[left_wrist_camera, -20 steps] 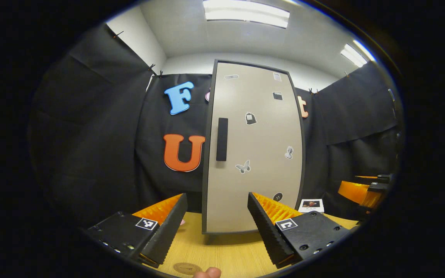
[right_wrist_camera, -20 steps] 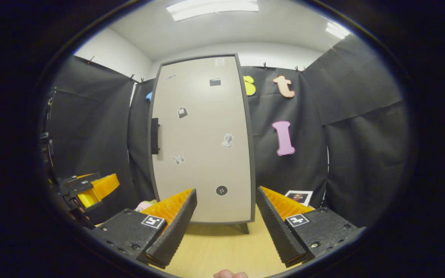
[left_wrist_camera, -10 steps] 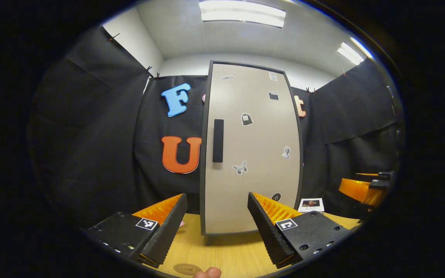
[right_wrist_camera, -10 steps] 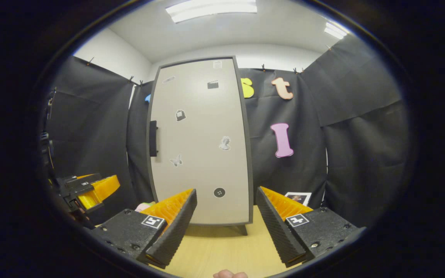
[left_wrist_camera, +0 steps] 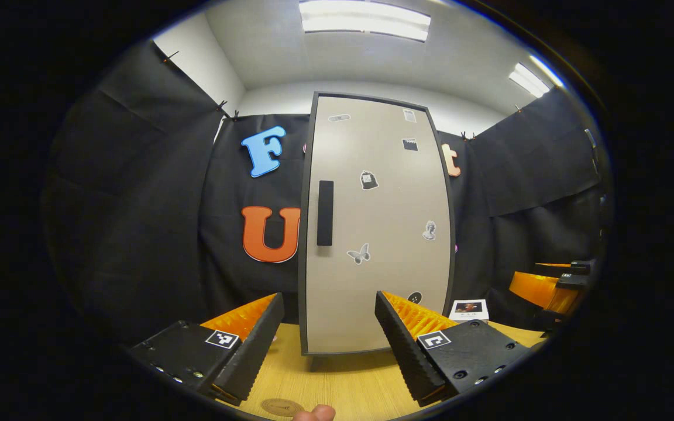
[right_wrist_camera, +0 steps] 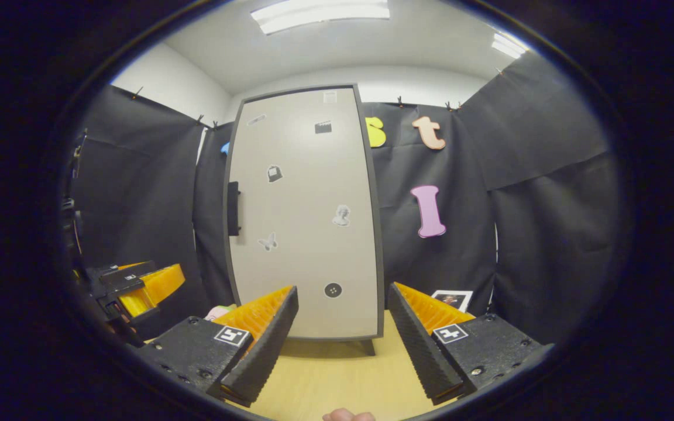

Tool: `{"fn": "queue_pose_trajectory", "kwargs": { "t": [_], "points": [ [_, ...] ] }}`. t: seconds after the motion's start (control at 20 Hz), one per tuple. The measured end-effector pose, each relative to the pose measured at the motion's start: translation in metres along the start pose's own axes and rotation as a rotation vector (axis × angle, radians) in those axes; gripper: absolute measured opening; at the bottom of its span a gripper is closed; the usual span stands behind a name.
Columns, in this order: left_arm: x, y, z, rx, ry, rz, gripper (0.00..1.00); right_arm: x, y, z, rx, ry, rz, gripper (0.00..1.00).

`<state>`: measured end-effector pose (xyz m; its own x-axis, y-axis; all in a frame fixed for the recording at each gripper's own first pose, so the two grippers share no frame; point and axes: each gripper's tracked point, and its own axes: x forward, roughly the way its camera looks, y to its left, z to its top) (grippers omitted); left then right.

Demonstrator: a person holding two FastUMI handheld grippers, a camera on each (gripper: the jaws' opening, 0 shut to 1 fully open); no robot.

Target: Open the cabinet door with the right hand, grasp the bottle in the cabinet with the left hand and place it on the coaster, then close the cabinet door with the right hand.

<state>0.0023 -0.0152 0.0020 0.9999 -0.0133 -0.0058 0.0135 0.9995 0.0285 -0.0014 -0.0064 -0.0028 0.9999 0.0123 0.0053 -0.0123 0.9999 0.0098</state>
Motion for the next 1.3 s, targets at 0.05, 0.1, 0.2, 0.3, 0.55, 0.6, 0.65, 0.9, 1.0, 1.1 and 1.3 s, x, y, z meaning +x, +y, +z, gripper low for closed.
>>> {"fn": "queue_pose_trajectory", "kwargs": {
  "t": [0.05, 0.1, 0.2, 0.3, 0.55, 0.6, 0.65, 0.9, 1.0, 1.1, 1.3],
  "points": [
    [0.0, 0.0, 0.0, 0.0, 0.0, 0.002, 0.95, 0.0, 0.0, 0.0, 0.0, -0.001, 0.001, 0.99],
    [-0.001, 0.001, 0.001, 0.0, -0.001, 0.003, 0.95, -0.001, 0.0, 0.0, -0.001, -0.001, 0.002, 0.95],
    [-0.001, 0.001, 0.001, 0.001, 0.0, 0.005, 0.95, 0.001, 0.002, 0.001, -0.004, -0.001, 0.009, 0.99],
    [-0.002, 0.002, 0.002, 0.002, -0.003, 0.006, 0.95, 0.002, 0.005, 0.002, -0.011, -0.003, 0.019, 0.94],
    [-0.002, 0.001, 0.004, 0.004, -0.005, 0.007, 0.95, 0.003, 0.009, 0.003, -0.009, -0.003, 0.033, 0.99],
    [-0.002, 0.001, 0.005, 0.003, -0.007, 0.007, 0.95, 0.004, 0.009, 0.003, -0.01, -0.002, 0.035, 0.95],
    [-0.003, 0.001, 0.005, 0.002, -0.008, 0.006, 0.95, 0.004, 0.01, 0.003, -0.012, -0.004, 0.037, 0.95],
    [-0.006, 0.0, 0.007, 0.007, -0.008, 0.001, 0.95, 0.023, 0.024, 0.01, -0.023, 0.008, 0.085, 0.99],
    [-0.008, 0.001, 0.007, 0.007, -0.006, 0.003, 0.95, 0.036, 0.036, 0.018, -0.029, 0.01, 0.121, 0.99],
    [-0.009, 0.001, 0.005, 0.004, 0.004, 0.003, 0.95, 0.051, 0.052, 0.027, -0.051, 0.022, 0.164, 0.99],
    [-0.016, 0.005, 0.003, 0.013, 0.013, 0.017, 0.95, 0.087, 0.095, 0.049, -0.076, 0.012, 0.259, 0.95]
  ]
}}
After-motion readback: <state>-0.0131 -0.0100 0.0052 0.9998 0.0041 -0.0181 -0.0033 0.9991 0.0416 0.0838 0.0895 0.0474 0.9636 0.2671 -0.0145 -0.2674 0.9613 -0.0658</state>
